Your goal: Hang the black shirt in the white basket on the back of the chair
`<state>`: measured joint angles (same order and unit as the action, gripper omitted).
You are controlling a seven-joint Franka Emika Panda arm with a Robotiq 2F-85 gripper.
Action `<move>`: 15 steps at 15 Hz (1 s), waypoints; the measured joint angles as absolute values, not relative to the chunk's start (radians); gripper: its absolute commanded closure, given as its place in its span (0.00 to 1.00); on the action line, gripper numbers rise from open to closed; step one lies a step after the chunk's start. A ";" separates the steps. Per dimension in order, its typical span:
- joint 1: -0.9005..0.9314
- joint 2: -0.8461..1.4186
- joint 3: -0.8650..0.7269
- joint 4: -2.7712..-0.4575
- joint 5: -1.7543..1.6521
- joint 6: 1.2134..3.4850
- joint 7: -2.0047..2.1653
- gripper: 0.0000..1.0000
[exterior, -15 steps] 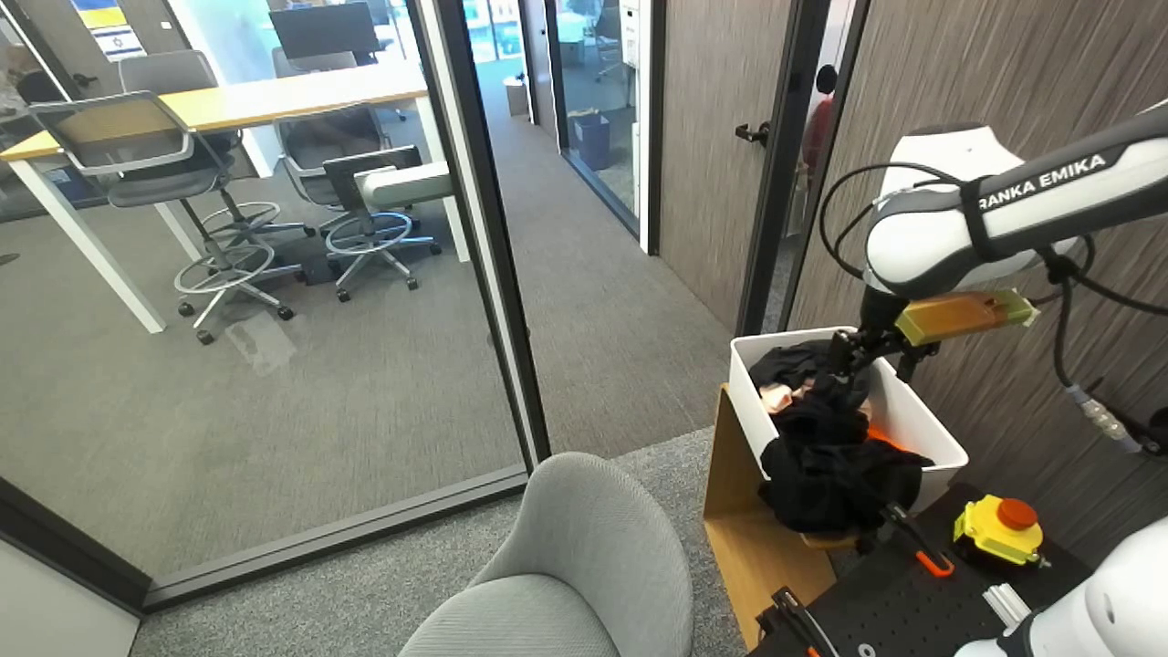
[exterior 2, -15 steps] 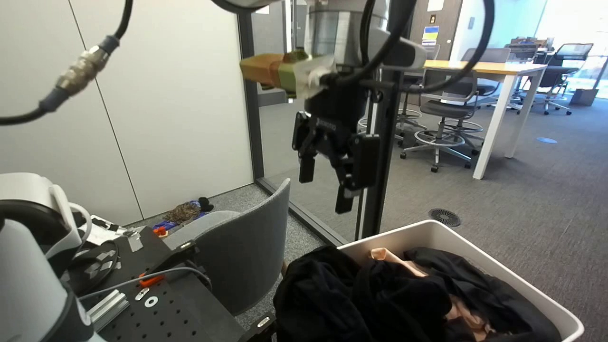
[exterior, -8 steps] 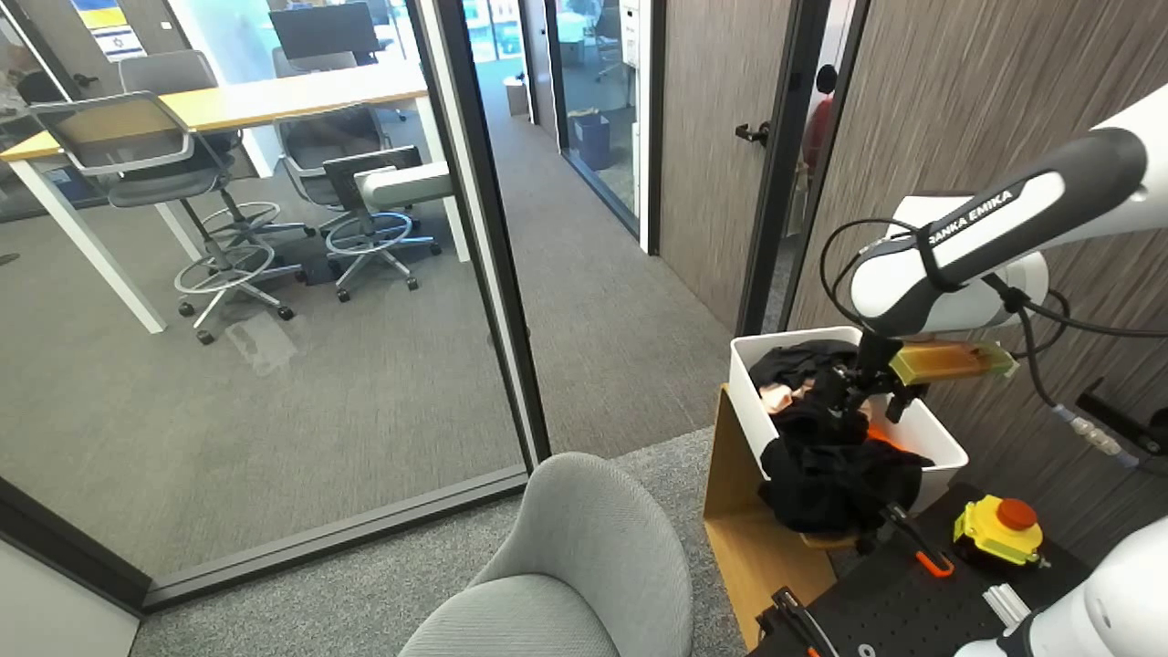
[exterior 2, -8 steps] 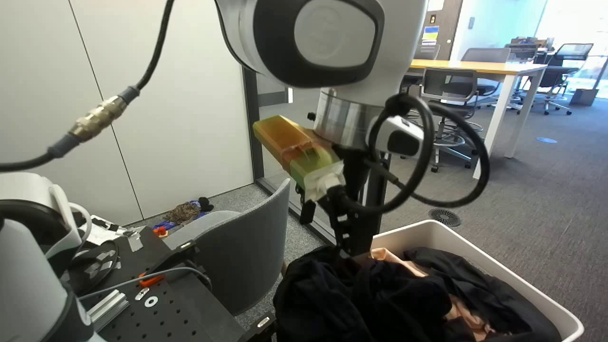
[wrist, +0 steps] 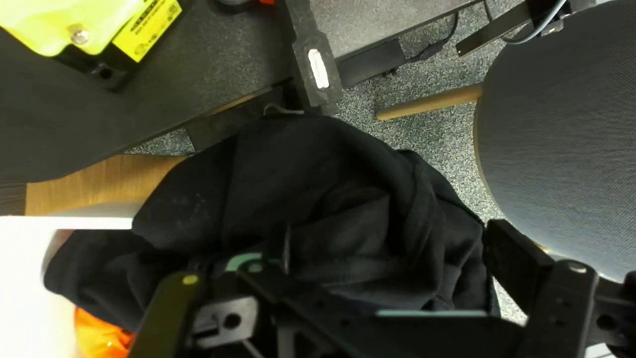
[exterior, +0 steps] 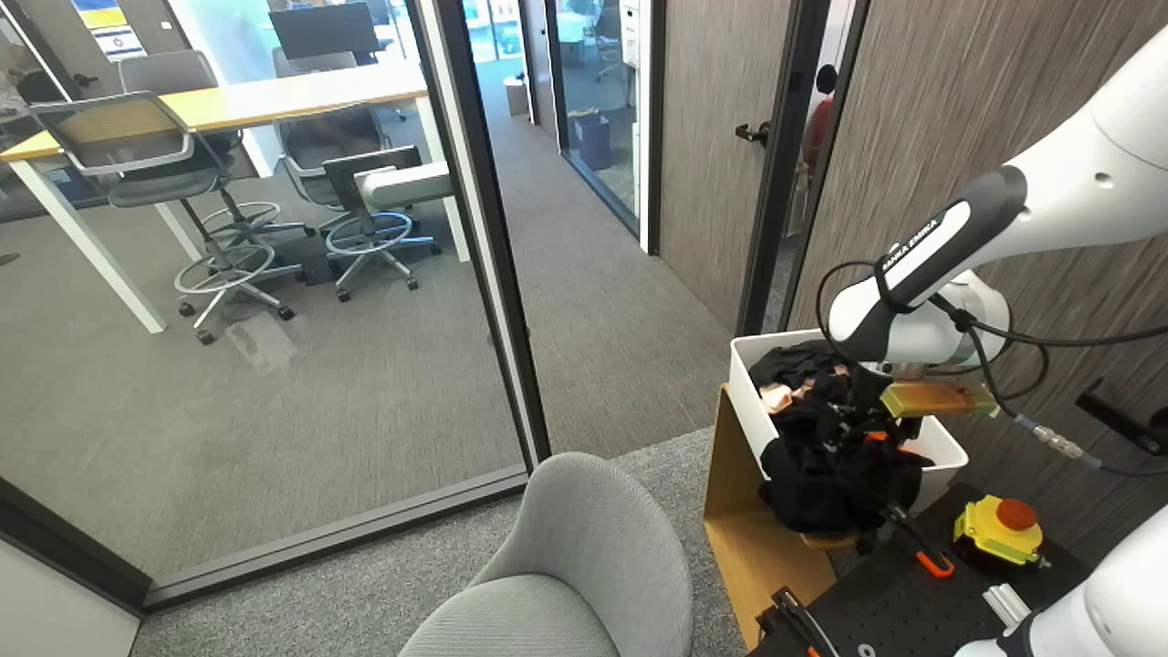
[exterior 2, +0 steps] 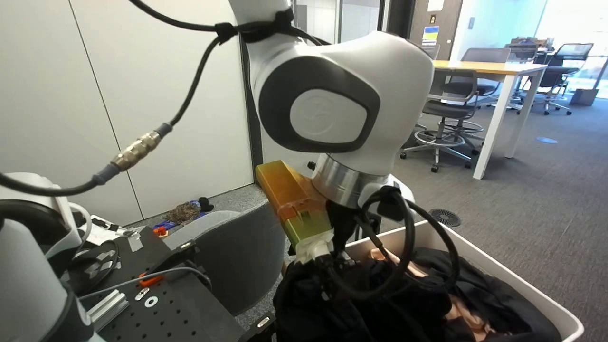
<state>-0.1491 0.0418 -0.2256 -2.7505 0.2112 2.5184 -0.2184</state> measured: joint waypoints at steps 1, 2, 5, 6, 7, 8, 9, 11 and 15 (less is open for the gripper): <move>-0.150 0.058 -0.223 -2.748 0.223 2.525 -0.223 0.00; -0.151 0.072 -0.221 -2.745 0.230 2.533 -0.225 0.00; -0.160 0.111 -0.212 -2.731 0.240 2.546 -0.225 0.00; -0.165 0.121 -0.208 -2.726 0.242 2.548 -0.226 0.00; -0.170 0.131 -0.204 -2.720 0.244 2.549 -0.226 0.00; -0.176 0.140 -0.201 -2.715 0.244 2.550 -0.226 0.00; -0.180 0.147 -0.198 -2.709 0.244 2.550 -0.226 0.00; -0.189 0.160 -0.193 -2.700 0.244 2.551 -0.226 0.00; -0.205 0.173 -0.184 -2.689 0.244 2.552 -0.226 0.00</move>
<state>-0.2045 0.1731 -0.1837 -2.6894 0.2443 2.5521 -0.2256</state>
